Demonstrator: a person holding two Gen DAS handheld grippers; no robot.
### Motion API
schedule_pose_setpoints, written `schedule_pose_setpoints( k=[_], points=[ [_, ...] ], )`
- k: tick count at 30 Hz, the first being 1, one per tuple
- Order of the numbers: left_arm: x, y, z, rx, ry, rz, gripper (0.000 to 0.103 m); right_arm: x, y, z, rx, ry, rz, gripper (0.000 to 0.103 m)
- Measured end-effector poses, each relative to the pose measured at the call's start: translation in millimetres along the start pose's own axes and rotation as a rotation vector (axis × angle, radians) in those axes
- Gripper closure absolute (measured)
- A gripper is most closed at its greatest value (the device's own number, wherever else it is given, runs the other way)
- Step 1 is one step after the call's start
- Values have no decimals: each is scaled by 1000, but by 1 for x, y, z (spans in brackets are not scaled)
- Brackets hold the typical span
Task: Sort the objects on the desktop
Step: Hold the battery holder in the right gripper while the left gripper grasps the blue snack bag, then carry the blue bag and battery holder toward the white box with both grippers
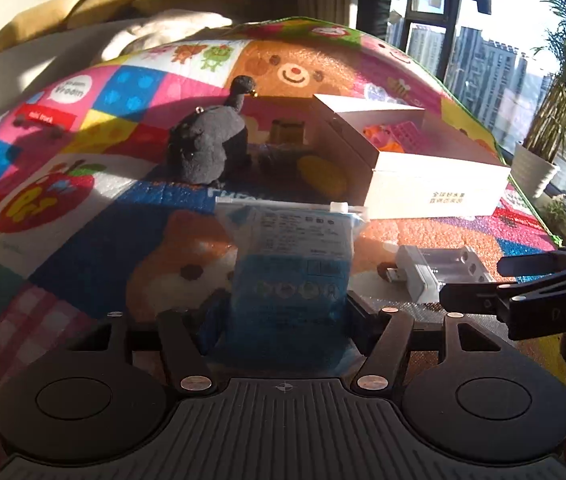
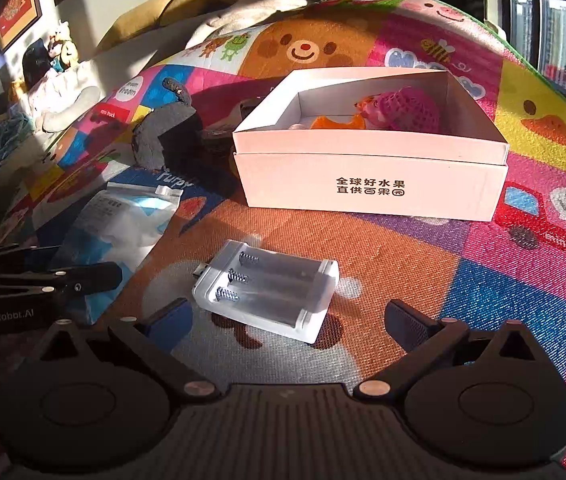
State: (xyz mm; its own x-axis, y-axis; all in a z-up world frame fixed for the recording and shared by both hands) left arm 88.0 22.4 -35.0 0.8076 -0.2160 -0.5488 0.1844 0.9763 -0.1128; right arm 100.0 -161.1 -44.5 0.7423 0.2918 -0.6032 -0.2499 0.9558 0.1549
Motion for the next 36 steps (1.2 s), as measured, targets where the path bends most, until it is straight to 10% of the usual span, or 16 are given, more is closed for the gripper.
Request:
schedule_pose_setpoints(
  k=[3, 8, 30, 36],
  points=[
    [-5, 2, -9, -27, 5, 18, 10, 10, 16, 6, -38, -15, -7, 5],
    [-7, 4, -11, -19, -6, 108, 0, 18, 23, 4, -102, -17, -60, 21],
    [7, -8, -15, 33, 83, 169, 0, -41, -41, -35, -53, -25, -115, 13],
    [-1, -19, -2, 17, 20, 66, 0, -42, -41, -36, -36, -26, -83, 7]
  ],
)
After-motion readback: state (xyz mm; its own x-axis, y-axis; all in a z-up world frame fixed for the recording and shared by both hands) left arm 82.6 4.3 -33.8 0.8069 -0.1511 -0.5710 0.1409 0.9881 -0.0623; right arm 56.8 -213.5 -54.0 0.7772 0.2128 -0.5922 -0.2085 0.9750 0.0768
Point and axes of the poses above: each gripper's, at about its wrist camera, not at the fingertips, and x roughly the way its jaws point, y to its left, z to its top, the point moved 8 cm from there along x, roughly the way its jaws point, and after that the axes turned 5 degrees about -y, right-handed, at the moved point
